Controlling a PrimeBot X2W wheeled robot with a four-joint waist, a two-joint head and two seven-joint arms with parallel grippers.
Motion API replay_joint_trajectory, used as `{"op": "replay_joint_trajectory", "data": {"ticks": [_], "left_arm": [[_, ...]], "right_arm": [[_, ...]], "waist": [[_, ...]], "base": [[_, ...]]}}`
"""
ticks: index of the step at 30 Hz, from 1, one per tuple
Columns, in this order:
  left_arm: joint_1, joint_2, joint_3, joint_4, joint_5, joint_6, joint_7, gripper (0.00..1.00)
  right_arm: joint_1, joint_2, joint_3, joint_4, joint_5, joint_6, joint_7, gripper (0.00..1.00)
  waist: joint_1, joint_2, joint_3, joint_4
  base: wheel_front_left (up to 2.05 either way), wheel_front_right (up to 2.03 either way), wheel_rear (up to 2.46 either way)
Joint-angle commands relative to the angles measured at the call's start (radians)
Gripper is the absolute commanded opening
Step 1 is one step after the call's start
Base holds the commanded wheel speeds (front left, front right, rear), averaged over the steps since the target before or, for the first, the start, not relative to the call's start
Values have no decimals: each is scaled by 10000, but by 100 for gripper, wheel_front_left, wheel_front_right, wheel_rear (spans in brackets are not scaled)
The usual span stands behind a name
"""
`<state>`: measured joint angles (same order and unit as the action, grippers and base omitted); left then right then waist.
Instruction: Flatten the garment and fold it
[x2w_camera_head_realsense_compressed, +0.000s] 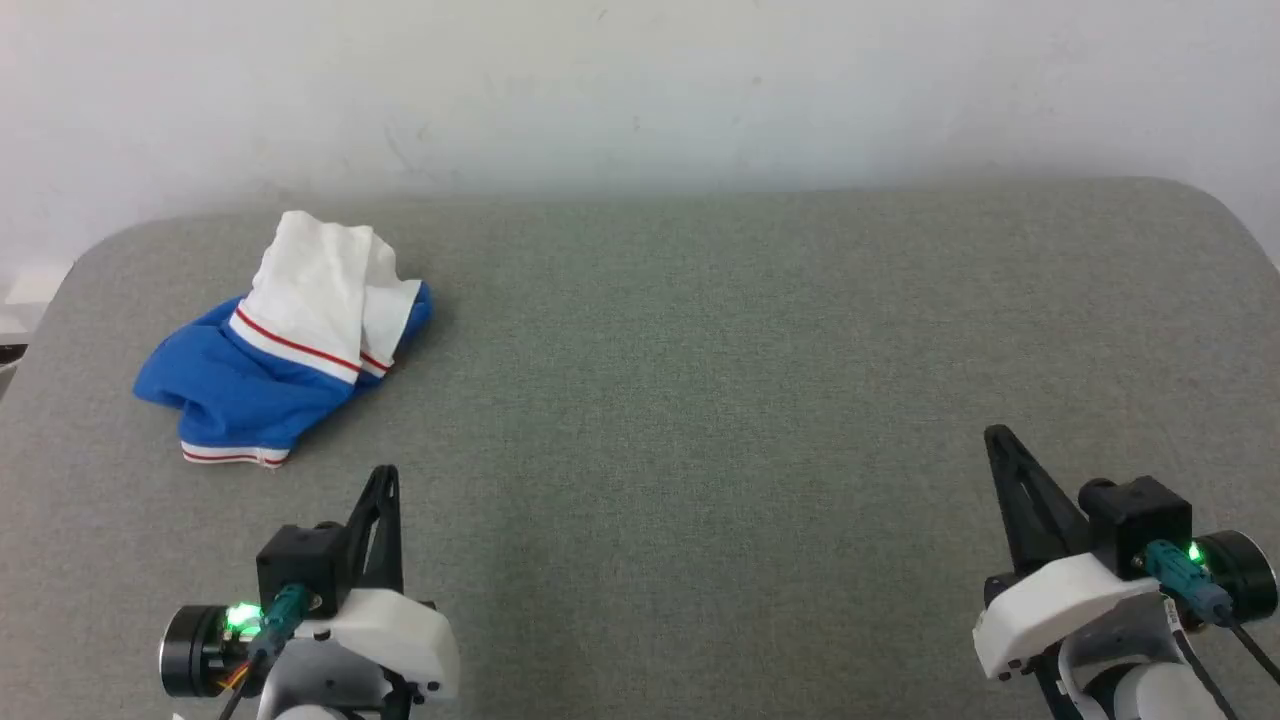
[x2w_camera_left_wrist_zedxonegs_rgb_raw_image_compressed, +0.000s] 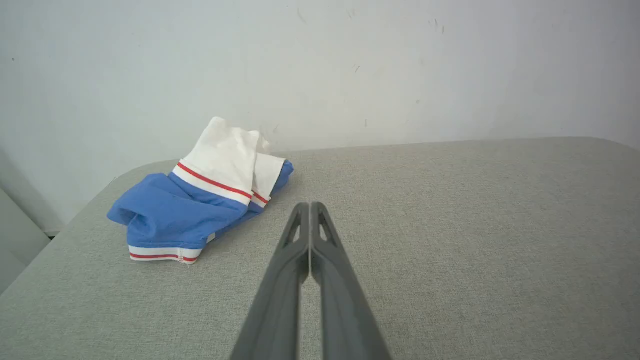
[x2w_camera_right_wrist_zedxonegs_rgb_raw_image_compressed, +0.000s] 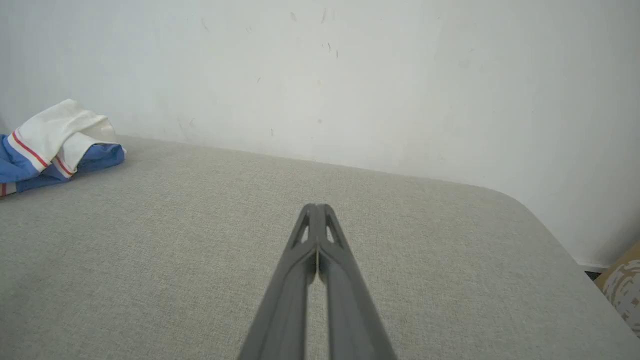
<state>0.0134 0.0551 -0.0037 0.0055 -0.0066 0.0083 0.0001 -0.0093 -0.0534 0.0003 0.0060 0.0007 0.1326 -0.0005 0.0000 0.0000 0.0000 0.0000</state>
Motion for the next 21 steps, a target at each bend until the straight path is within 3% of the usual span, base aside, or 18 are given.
{"op": "replay_joint_trajectory", "data": {"ticks": [1,21], "left_arm": [[-134,-49,37,-55,66,-83,-1,0],[-134,-49,37,-55,66,-83,-1,0]], "right_arm": [[93,32,-3,-60,-7,-19,5,0],[93,32,-3,-60,-7,-19,5,0]], "waist": [[0,0,0,0],[0,0,0,0]], "base": [[0,0,0],[0,0,0]]}}
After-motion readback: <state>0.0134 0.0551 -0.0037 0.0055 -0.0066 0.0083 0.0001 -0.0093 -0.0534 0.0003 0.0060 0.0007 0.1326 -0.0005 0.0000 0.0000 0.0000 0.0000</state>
